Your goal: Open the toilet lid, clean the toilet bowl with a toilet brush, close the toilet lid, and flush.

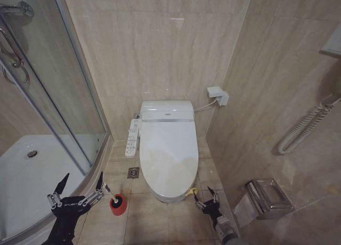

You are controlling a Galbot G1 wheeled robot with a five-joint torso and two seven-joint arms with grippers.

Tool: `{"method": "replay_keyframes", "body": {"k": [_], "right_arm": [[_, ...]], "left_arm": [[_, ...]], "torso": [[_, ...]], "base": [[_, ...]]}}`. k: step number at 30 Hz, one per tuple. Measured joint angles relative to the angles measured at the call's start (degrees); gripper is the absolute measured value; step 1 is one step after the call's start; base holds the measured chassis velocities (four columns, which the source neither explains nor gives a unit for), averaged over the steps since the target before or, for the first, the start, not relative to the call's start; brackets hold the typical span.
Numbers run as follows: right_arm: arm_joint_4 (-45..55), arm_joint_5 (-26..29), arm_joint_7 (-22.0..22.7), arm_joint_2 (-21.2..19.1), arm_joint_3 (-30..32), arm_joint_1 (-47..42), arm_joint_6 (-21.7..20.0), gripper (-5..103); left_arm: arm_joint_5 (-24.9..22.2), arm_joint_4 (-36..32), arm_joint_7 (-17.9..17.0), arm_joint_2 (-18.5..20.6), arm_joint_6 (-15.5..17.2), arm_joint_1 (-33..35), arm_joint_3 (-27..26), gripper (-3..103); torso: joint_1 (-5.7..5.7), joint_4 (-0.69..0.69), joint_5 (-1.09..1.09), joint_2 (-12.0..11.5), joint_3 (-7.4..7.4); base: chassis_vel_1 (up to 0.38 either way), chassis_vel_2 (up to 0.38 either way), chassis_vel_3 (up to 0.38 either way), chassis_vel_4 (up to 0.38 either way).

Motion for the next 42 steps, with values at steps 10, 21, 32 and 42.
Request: {"method": "replay_keyframes", "body": {"k": [10,21,32,42], "right_arm": [[-3.99,-0.63,0.34,3.03,-0.29,2.93,0.65,100],[-5.65,-1.1,0.52,4.09,-0.45,3.96,1.52,100],[-7.19,-2.02,0.41,4.3,-0.19,4.7,3.15,88],[-7.28,-1.83,0.22,3.92,-0.19,4.95,3.43,61]], "left_arm": [[0.0,0.0,0.0,0.0,0.0,0.0,0.0,100],[0.0,0.0,0.0,0.0,0.0,0.0,0.0,100],[0.0,0.0,0.0,0.0,0.0,0.0,0.0,100],[0.0,0.0,0.0,0.0,0.0,0.0,0.0,100]], "torso": [[0.0,0.01,0.0,0.0,0.0],[0.0,-0.01,-0.02,0.0,0.0],[0.0,0.0,-0.01,0.0,0.0],[0.0,0.02,0.01,0.0,0.0]], "base": [[0.0,0.0,0.0,0.0],[0.0,0.0,0.0,0.0],[0.0,0.0,0.0,0.0],[0.0,0.0,0.0,0.0]]}}
